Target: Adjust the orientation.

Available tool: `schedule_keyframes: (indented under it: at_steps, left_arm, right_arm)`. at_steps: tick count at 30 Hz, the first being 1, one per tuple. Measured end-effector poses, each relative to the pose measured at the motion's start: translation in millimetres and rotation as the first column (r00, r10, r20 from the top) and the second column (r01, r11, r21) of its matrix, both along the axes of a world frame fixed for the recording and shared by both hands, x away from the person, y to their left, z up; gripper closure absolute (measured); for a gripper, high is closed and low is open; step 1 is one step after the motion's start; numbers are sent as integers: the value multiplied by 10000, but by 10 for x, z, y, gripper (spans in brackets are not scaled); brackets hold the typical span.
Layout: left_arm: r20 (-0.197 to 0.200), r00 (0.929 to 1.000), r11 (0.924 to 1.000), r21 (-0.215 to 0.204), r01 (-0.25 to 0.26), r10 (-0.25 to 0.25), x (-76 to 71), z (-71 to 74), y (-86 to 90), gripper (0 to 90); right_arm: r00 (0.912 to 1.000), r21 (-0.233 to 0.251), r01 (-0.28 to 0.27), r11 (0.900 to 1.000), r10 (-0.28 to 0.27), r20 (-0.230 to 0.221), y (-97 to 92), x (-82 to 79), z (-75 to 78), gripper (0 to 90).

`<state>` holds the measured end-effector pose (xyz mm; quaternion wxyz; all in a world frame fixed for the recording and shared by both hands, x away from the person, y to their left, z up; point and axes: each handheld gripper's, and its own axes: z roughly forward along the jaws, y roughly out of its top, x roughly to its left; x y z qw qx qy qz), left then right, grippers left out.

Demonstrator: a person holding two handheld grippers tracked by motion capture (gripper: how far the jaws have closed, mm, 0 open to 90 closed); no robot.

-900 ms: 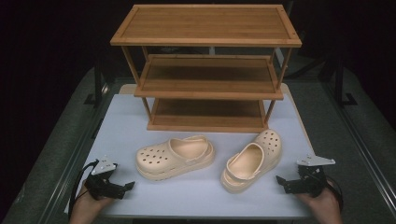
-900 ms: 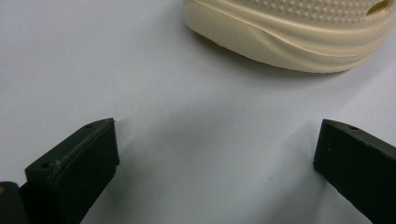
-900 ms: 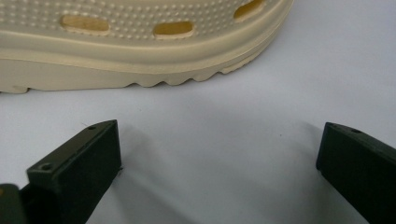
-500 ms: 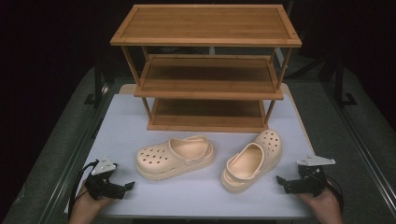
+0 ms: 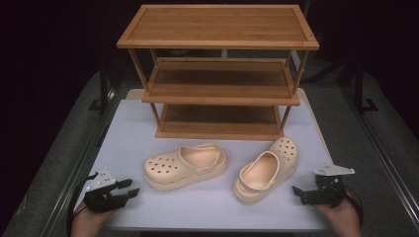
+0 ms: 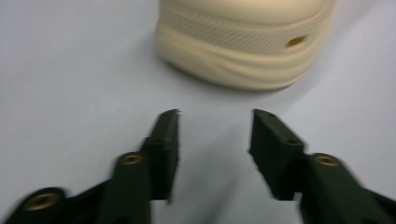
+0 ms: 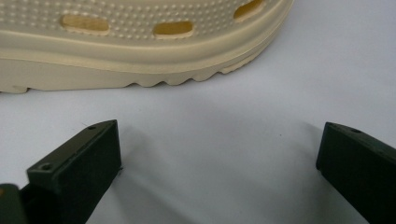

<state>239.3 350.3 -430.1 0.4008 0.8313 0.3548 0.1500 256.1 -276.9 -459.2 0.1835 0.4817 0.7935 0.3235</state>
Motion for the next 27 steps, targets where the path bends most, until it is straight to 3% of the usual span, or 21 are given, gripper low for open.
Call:
schedule_keyframes:
  at_steps: [3,4,5,9,11,17,21,23,27]
  left_arm:
    - [18,9996,9995,-129,283,-283,-17,54,-49,793]
    - [41,9994,9993,-183,338,-338,-24,77,-80,793]
    - [66,9986,9980,-351,534,-532,-20,117,-133,897]
    - [-204,9967,9936,-834,764,-783,20,126,-230,900]
    - [-244,9958,9927,-851,855,-879,30,112,-266,900]
    - [-367,9920,9904,-732,1176,-1205,75,67,-420,900]
    - [-584,9926,9929,-584,1035,-1069,124,59,-517,900]
    - [-637,9928,9943,-394,992,-1016,128,43,-520,900]
    - [-723,9941,9961,-431,774,-804,144,20,-498,900]
  right_arm:
    - [10000,-1,2,10000,-2,-1,0,0,0,0]
    - [10000,-1,2,10000,-2,-1,0,0,0,0]
    - [10000,-4,10,10000,-10,4,1,-1,0,0]
    - [10000,-2,6,10000,-6,2,0,0,-1,0]
    - [10000,-6,5,10000,-5,8,0,-1,-1,0]
    - [10000,-1,7,10000,-7,5,0,-1,-1,0]
    - [10000,0,10,10000,-10,14,1,-3,-1,0]
    - [10000,4,8,10000,-8,15,0,-2,-1,0]
    - [10000,-1,7,10000,-7,13,0,-1,-1,0]
